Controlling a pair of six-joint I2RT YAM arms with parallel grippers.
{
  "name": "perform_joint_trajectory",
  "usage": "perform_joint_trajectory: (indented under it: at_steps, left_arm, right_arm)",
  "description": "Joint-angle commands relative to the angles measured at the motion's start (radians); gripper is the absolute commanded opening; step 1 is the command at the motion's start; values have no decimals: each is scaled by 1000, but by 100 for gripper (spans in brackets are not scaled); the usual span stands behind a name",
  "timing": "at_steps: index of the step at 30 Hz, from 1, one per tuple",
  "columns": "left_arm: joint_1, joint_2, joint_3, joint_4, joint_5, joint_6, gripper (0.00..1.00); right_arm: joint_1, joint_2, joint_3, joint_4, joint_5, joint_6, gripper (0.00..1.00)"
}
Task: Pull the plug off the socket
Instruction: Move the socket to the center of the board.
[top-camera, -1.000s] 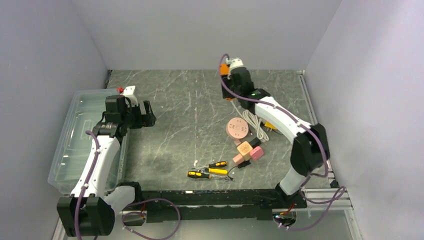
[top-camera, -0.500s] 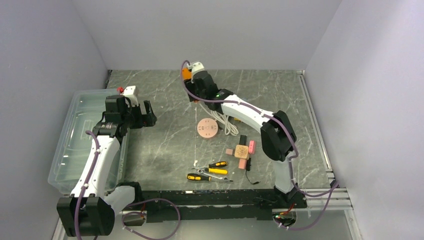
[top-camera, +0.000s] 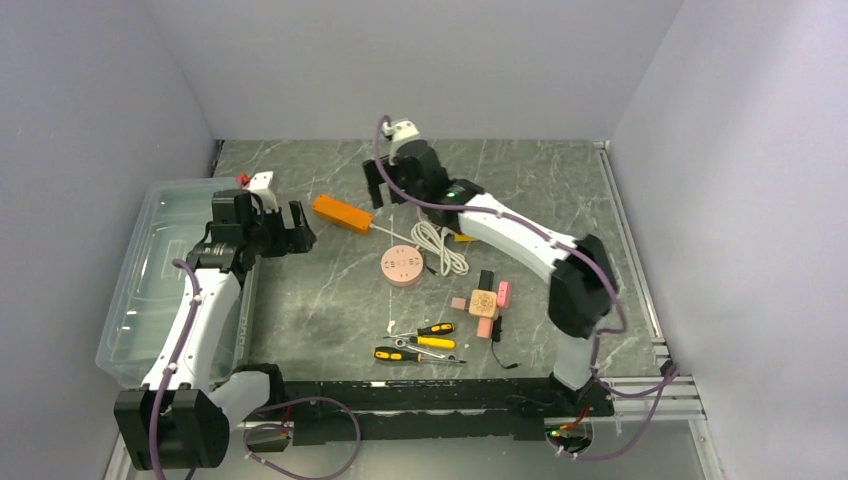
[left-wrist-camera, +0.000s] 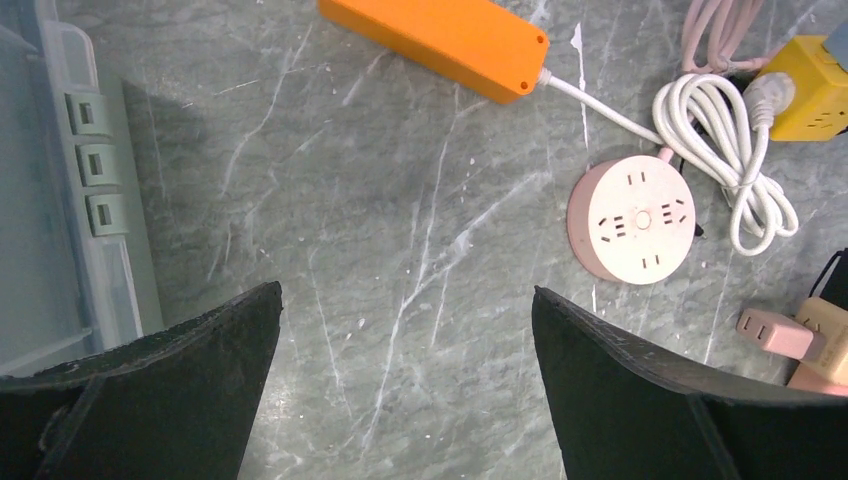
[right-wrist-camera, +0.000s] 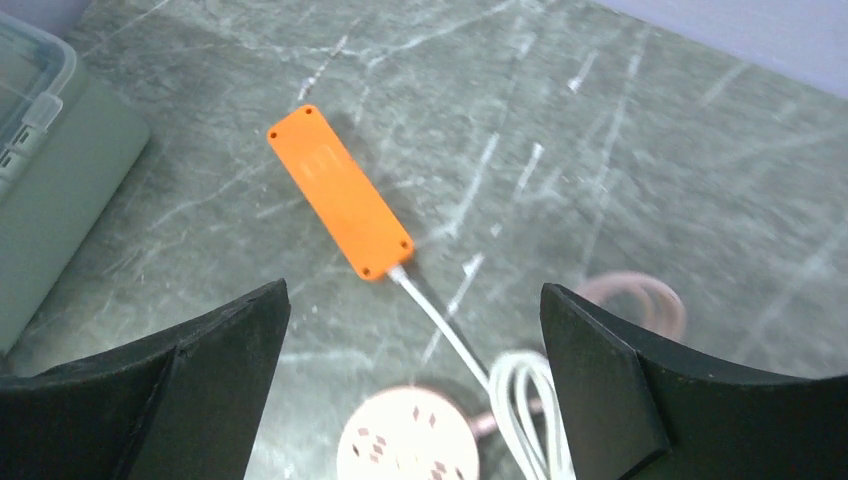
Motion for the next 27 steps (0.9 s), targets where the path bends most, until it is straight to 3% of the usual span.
perform_joint_trajectory:
  at_steps: [1,8,12,19,27]
  left_arm:
    - [-5,-11,24,39,45,-7,99]
    - [-80,-1,24,48,38,12,98]
    - [-94,15,64,69,50,-7,98]
    - [-94,76,218,108,86,-44,98]
    - [-96,41,96,160,75,-30,98]
  right_arm:
    - [-71,-225,-134,-84,-11,43,100]
    - [-266,-476,-427,-162,-184,62,99]
    - [-300,-534,-563,-170,-241,42,98]
    - [-300,-486,-696,-114,-269,61,94]
    - [-293,-382,-701,-76,-322,74,74]
